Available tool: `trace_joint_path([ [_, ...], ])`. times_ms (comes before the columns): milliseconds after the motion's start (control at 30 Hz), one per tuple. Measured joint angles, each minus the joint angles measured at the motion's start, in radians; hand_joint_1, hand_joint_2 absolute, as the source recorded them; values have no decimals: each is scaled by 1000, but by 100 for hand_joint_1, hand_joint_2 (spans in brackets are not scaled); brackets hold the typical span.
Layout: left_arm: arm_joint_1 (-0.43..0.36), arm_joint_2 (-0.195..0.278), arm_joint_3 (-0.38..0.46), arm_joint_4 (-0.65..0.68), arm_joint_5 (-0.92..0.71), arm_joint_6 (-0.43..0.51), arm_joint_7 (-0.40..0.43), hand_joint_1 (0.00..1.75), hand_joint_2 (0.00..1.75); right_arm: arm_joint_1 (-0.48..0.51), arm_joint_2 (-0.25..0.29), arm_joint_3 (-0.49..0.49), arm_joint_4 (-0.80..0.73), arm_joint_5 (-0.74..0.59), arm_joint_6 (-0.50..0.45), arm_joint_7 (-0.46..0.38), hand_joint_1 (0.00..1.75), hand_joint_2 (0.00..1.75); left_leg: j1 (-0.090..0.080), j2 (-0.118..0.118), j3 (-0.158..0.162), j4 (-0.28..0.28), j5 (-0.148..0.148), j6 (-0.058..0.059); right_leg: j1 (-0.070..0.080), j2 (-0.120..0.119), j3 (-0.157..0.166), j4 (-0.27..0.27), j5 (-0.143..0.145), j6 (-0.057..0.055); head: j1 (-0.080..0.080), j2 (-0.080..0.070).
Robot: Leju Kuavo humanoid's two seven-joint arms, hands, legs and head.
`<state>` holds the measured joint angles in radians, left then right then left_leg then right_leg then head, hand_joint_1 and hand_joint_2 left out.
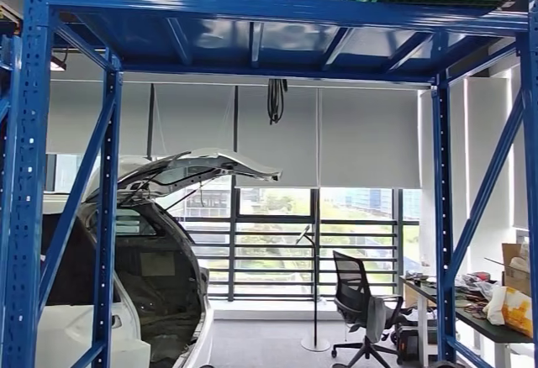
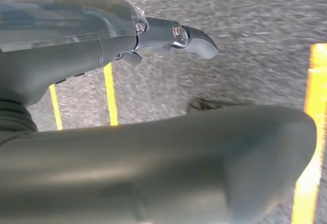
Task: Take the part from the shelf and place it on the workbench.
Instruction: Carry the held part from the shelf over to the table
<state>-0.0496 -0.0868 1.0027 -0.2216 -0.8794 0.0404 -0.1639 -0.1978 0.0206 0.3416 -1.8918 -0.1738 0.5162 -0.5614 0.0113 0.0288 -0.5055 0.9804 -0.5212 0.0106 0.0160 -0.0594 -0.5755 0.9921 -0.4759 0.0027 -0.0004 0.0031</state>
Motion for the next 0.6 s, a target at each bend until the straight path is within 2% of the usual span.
trace_joint_path([
  [33, 2, 0, 4, 0, -2, 0, 3, 0, 175, 0, -1, 0, 0, 1, 3, -1, 175, 175, 2, -5, -3, -3, 2, 8, -2, 9, -10, 19, -15, 6, 0, 0],
  [67, 3, 1, 7, 0, -3, 1, 5, 0, 175, 0, -3, -1, 2, 2, 6, -2, 175, 175, 4, -9, -7, -5, 7, 16, -4, 23, -25, 56, -42, 12, 0, 0],
  [100, 4, 2, 10, 0, -4, 1, 8, 0, 175, 0, -7, -1, 3, 4, 9, -3, 175, 175, 3, -14, -11, -5, 12, 22, -7, 37, -47, 112, -78, 17, 0, 0],
  [167, 4, 2, 15, 0, -7, 1, 15, 0, 175, 0, -15, -2, 9, 10, 11, -4, 175, 175, -1, -25, -20, -4, 19, 27, -11, 48, -99, 244, -140, 22, 0, 0],
  [200, 5, 3, 18, 0, -8, 1, 19, 0, 175, 0, -19, -2, 13, 13, 11, -4, 175, 175, -3, -31, -23, -3, 21, 28, -11, 49, -111, 283, -150, 22, 0, 0],
  [233, 6, 3, 22, 0, -8, 1, 22, 0, 175, -1, -23, -2, 16, 15, 12, -4, 175, 175, -5, -38, -25, -2, 24, 28, -11, 50, -105, 283, -141, 21, 0, 0],
  [267, 6, 4, 26, 0, -8, 1, 26, 0, 175, -3, -26, -1, 19, 17, 12, -4, 175, 175, -7, -46, -26, -2, 26, 28, -11, 54, -80, 242, -113, 18, 0, 0],
  [333, 5, 5, 34, 0, -9, 2, 31, 0, 175, -9, -33, 0, 22, 24, 13, -4, 175, 175, -11, -61, -27, -1, 28, 26, -10, 81, -2, 100, -47, 4, 0, 0],
  [367, 4, 6, 37, 0, -10, 3, 34, 0, 175, -12, -37, 1, 23, 28, 14, -4, 175, 175, -12, -68, -29, 0, 30, 23, -9, 95, 26, 44, -27, -2, 0, 0],
  [400, 3, 6, 40, 0, -11, 4, 37, 0, 175, -13, -41, 2, 24, 33, 14, -4, 175, 175, -12, -74, -33, 1, 32, 20, -9, 105, 40, 12, -19, -7, 0, 0],
  [433, 3, 6, 42, 0, -12, 5, 39, 0, 175, -13, -45, 2, 25, 38, 14, -4, 175, 175, -11, -80, -38, 1, 35, 15, -8, 106, 43, 2, -21, -9, 0, 0],
  [500, 6, 9, 45, 0, -16, 7, 44, 0, 175, -12, -52, 4, 27, 49, 14, -7, 175, 175, -11, -90, -46, 3, 36, 7, -12, 92, 42, -10, -19, -13, 0, 0],
  [533, 7, 10, 46, 0, -18, 8, 46, 0, 175, -11, -54, 5, 27, 55, 14, -9, 175, 175, -12, -86, -54, 14, 26, 3, -14, 83, 43, -17, -17, -17, 0, 0],
  [600, 8, 13, 48, 0, -23, 9, 53, 0, 175, -2, -59, 7, 28, 66, 14, -18, 175, 175, -10, -65, -92, 93, -27, -6, -19, 65, 42, -27, -13, -25, 0, 0],
])
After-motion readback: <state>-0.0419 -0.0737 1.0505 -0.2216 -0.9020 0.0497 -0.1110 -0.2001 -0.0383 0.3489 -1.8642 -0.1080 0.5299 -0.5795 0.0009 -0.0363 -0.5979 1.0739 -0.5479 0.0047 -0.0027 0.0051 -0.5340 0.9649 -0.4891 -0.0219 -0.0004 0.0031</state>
